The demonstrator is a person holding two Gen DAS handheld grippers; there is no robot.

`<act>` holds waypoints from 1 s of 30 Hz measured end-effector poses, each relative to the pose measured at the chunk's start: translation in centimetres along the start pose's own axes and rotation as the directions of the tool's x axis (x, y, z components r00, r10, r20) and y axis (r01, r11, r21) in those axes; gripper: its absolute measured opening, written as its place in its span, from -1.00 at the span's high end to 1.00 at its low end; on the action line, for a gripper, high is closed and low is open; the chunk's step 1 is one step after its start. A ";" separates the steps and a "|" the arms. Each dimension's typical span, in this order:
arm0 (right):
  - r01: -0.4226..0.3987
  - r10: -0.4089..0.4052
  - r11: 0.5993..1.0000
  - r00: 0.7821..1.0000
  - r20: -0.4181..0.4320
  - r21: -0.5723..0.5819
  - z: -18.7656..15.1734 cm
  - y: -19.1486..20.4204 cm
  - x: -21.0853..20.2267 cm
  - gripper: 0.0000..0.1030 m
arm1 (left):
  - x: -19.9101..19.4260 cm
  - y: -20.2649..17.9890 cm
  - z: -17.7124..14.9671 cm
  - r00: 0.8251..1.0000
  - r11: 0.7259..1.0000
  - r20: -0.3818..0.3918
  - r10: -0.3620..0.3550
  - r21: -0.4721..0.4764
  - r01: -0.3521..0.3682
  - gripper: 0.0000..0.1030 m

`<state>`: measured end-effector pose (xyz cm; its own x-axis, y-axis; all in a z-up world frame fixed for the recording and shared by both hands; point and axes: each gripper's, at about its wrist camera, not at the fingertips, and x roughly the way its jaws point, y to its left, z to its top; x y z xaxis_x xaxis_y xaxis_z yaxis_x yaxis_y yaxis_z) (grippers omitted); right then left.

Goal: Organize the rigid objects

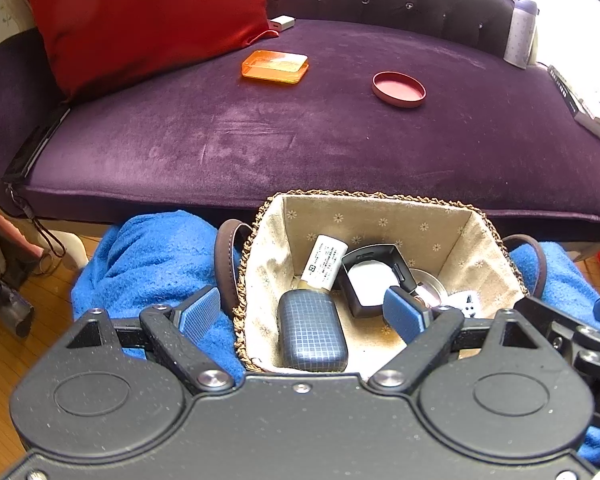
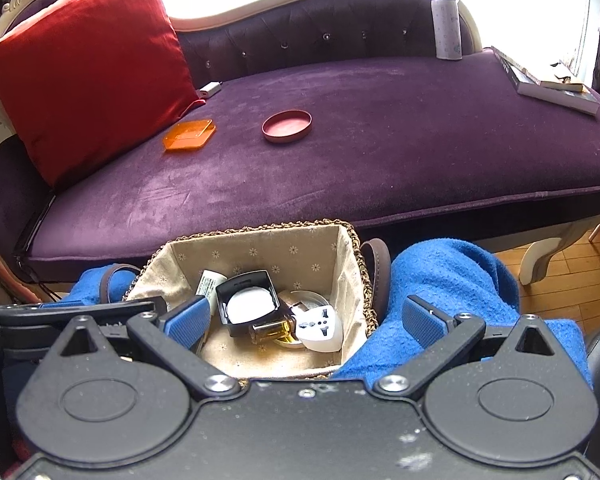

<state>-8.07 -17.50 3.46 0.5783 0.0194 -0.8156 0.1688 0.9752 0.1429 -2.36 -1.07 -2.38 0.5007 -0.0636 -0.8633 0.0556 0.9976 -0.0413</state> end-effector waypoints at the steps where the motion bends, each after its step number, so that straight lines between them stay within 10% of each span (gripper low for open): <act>1: -0.002 0.002 1.000 1.000 -0.005 0.004 0.0 0.0 0.1 -0.99 | 0.1 0.2 0.0 1.000 1.000 -0.003 -0.005 -0.010 0.005 -0.67; 30: 0.005 -0.005 1.000 1.000 0.011 0.014 -0.2 -0.4 -0.3 -0.99 | 0.1 0.5 0.1 1.000 0.999 -0.010 0.014 -0.040 -0.014 -0.67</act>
<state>-8.45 -17.81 3.54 0.5859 0.0123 -0.8103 0.1824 0.9722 0.1466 -2.23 -0.58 -2.40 0.4929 -0.0496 -0.8687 0.0140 0.9987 -0.0491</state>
